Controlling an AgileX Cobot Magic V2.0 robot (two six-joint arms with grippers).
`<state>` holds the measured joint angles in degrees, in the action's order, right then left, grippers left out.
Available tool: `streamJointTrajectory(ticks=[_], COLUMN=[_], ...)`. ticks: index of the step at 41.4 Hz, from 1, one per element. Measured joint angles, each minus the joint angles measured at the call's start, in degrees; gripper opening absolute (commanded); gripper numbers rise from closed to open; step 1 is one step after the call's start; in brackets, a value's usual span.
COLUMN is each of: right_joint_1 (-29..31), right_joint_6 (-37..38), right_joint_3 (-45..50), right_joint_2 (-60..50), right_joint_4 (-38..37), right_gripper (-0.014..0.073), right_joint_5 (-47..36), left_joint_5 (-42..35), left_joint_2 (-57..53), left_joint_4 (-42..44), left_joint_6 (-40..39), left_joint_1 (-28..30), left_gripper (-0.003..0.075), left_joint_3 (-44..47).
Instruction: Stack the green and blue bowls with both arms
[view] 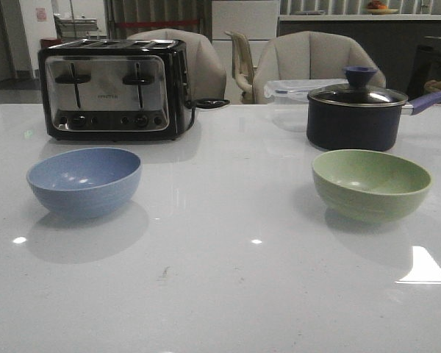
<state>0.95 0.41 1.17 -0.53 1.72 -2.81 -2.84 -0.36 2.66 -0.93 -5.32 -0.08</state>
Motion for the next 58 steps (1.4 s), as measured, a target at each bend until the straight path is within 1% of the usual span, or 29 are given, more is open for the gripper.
streamJointTrajectory(ticks=[4,8,13,18,25,33,39,45,53,55,56,57,58], right_joint_1=[0.0,0.0,0.0,0.0,0.0,0.0,0.0,0.0,0.0,0.0,0.0,0.0,0.0], right_joint_6=[0.0,0.0,0.0,0.0,0.0,0.0,0.0,0.0,0.0,0.0,0.0,0.0,0.0], right_joint_3=[-4.1,-11.3,-21.5,-29.9,-38.5,-40.1,-39.2,-38.2,-38.1,-38.1,-38.1,-38.1,-38.1], right_joint_2=[0.0,0.0,1.7,7.4,15.9,24.2,29.8,34.0,37.5,37.9,38.0,38.2,38.2], right_joint_4=[0.0,0.0,0.0,0.0,0.0,0.0,0.0,0.0,0.0,0.0,0.0,0.0,0.0], right_gripper=[0.004,0.004,0.004,0.004,0.004,0.004,0.004,0.004,0.0043,0.0076,0.0103,0.0148,0.0191], right_joint_5=[1.4,5.6,11.9,18.3,27.5,36.1,41.5,45.1,46.1,46.1,46.1,46.1,46.1], left_joint_5=[0.2,2.8,9.9,17.2,28.6,37.8,42.4,45.4,45.2,45.1,45.1,45.1,45.1], left_joint_2=[0.0,0.0,1.1,5.4,13.5,20.9,25.0,27.2,28.2,28.2,28.2,28.2,28.3], left_joint_4=[0.0,0.0,0.0,0.0,-0.3,-0.4,-0.4,-0.4,-0.4,-0.4,-0.4,-0.4,-0.4], left_joint_6=[0.0,0.0,0.0,0.0,0.0,0.0,0.0,0.0,0.0,0.0,0.0,0.0,0.0], left_joint_1=[0.0,0.0,0.0,0.0,0.0,0.0,0.0,0.0,0.0,0.0,0.0,0.0,0.0], left_gripper=[0.0098,0.0098,0.0098,0.0098,0.0098,0.0098,0.0098,0.0098,0.01,0.0112,0.0134,0.0159,0.0206], left_joint_3=[-2.9,-10.1,-20.8,-29.5,-37.8,-38.9,-38.7,-38.6,-38.6,-38.6,-38.6,-38.6,-38.6])
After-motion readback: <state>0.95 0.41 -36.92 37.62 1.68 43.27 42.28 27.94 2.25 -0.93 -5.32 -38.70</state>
